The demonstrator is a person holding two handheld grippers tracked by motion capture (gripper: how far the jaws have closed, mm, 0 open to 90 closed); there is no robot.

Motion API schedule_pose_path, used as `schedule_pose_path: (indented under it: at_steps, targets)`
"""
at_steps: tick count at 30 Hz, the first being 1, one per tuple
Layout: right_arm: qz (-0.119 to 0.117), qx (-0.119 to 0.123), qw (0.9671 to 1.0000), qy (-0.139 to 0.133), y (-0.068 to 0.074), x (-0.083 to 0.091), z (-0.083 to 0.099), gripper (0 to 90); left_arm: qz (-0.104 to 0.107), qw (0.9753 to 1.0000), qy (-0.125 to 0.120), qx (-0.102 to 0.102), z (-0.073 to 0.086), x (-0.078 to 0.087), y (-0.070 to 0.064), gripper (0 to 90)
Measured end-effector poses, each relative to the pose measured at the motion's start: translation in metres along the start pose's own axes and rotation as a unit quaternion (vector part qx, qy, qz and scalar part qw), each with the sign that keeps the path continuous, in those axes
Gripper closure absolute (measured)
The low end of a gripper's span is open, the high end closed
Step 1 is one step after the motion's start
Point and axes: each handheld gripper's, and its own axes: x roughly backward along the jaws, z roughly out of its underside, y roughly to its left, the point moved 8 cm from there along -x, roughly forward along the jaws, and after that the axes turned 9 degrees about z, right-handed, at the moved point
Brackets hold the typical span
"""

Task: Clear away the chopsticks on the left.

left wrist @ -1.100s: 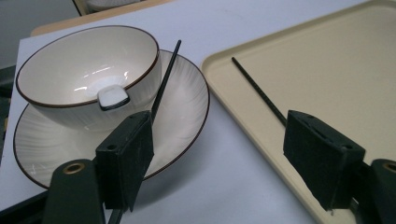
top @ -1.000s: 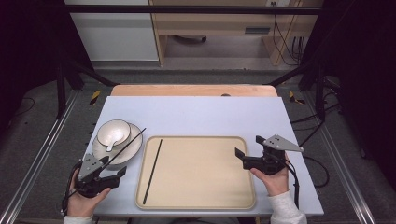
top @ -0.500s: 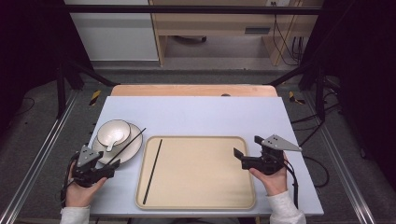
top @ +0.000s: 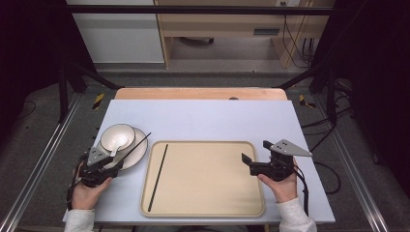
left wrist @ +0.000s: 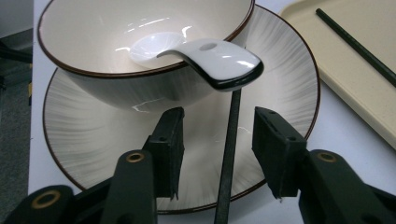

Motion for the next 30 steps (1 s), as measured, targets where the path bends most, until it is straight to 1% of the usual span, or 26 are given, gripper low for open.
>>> schedule_pose_path:
  at_steps: [2,6,11,17,24,25,30]
  targets:
    - [0.0,0.0,1.0,0.001,0.0,0.0,0.0,6.5,0.006,1.0,0.004,-0.001,0.001,-0.002,-0.001,59.2]
    - [0.0,-0.001,1.0,0.001,0.0,0.0,0.0,6.5,0.009,0.9999,0.011,0.0,0.002,-0.006,-0.001,63.8]
    - [0.0,-0.002,1.0,0.001,0.001,-0.001,0.0,6.5,0.012,0.9998,0.013,-0.002,0.0,-0.009,-0.003,70.6]
    - [0.0,0.0,1.0,0.002,0.001,-0.001,0.001,6.5,0.017,0.9998,0.011,0.002,-0.001,-0.009,-0.006,79.7]
    - [0.001,-0.002,1.0,0.001,0.001,-0.001,0.0,6.5,0.022,0.9997,0.008,0.005,-0.002,-0.009,-0.01,84.7]
    - [0.0,-0.002,1.0,0.001,0.001,-0.001,0.0,6.5,0.019,0.9997,0.013,0.002,-0.002,-0.008,-0.011,85.0]
    - [0.001,-0.002,1.0,0.001,0.0,-0.001,0.0,6.5,0.016,0.9998,0.008,0.006,-0.004,-0.007,-0.014,85.1]
